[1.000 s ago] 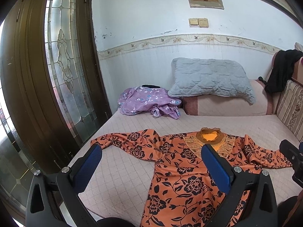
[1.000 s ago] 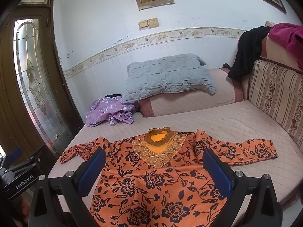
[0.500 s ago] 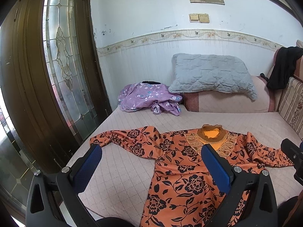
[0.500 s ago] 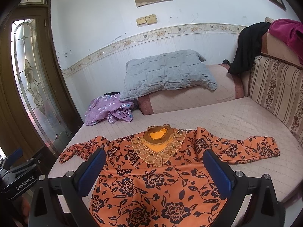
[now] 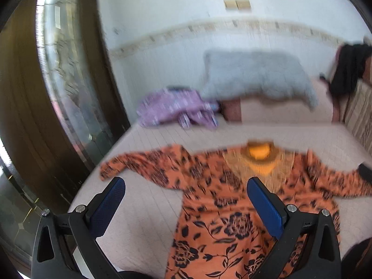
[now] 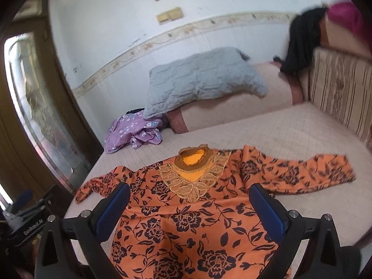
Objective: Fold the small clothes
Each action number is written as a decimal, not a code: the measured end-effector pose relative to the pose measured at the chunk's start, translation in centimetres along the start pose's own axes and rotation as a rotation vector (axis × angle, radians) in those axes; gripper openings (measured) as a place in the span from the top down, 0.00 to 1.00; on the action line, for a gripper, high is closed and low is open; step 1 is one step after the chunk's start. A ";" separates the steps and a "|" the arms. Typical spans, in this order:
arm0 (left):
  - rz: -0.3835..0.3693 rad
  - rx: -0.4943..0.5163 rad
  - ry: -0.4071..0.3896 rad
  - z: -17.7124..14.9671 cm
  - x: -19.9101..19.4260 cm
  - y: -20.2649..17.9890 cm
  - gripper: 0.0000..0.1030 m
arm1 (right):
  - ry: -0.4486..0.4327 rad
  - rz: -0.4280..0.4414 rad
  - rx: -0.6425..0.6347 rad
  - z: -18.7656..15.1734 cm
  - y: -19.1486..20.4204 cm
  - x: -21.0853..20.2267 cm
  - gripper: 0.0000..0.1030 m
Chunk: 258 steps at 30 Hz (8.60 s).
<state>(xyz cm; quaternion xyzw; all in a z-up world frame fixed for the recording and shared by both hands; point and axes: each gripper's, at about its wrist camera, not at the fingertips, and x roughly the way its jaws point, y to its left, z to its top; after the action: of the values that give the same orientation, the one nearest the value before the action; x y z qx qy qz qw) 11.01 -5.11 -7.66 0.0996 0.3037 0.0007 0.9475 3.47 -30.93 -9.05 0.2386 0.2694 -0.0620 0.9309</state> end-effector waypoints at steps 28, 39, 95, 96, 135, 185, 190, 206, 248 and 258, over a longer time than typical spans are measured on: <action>-0.062 0.156 0.374 -6.8 24.7 -9.4 0.00 | 0.027 -0.327 0.973 -1.0 -40.0 8.4 0.26; -0.169 -0.036 0.423 -8.8 24.9 -7.4 0.00 | -0.139 -0.380 0.636 3.1 -34.9 7.3 0.94; 0.088 -0.013 0.342 -4.2 29.3 3.5 0.00 | 0.353 -0.185 0.146 -1.4 -9.6 25.0 0.54; 0.097 0.006 0.365 -4.6 29.8 3.0 0.00 | 0.386 -0.212 0.142 -1.7 -10.5 25.5 0.54; 0.044 -1.172 0.270 -8.3 36.6 33.1 0.02 | 0.399 -0.101 -0.103 -5.7 -8.6 22.9 0.46; -0.100 -0.199 0.208 -0.1 21.5 7.4 0.28 | 0.296 0.264 0.281 -3.2 -15.9 19.1 0.31; -0.022 -0.236 0.266 -1.7 24.6 9.3 0.28 | 0.378 0.243 0.298 -3.6 -15.1 21.8 0.37; -0.023 -0.151 0.334 -3.3 26.7 7.2 0.28 | 0.125 0.003 0.059 4.3 -9.9 18.0 0.90; -0.147 0.091 0.312 -3.4 25.3 0.3 0.28 | 0.451 0.019 -0.106 -0.8 -1.4 28.4 0.62; -0.121 0.146 0.383 -4.1 27.0 0.0 0.28 | 0.488 -0.002 -0.131 -2.7 2.7 34.1 0.62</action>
<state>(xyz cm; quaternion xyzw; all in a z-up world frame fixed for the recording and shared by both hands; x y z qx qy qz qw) 30.68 -2.64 -26.45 0.1475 0.4829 -0.0592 0.8611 31.78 -26.81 -28.04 0.1855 0.4897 0.0141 0.8518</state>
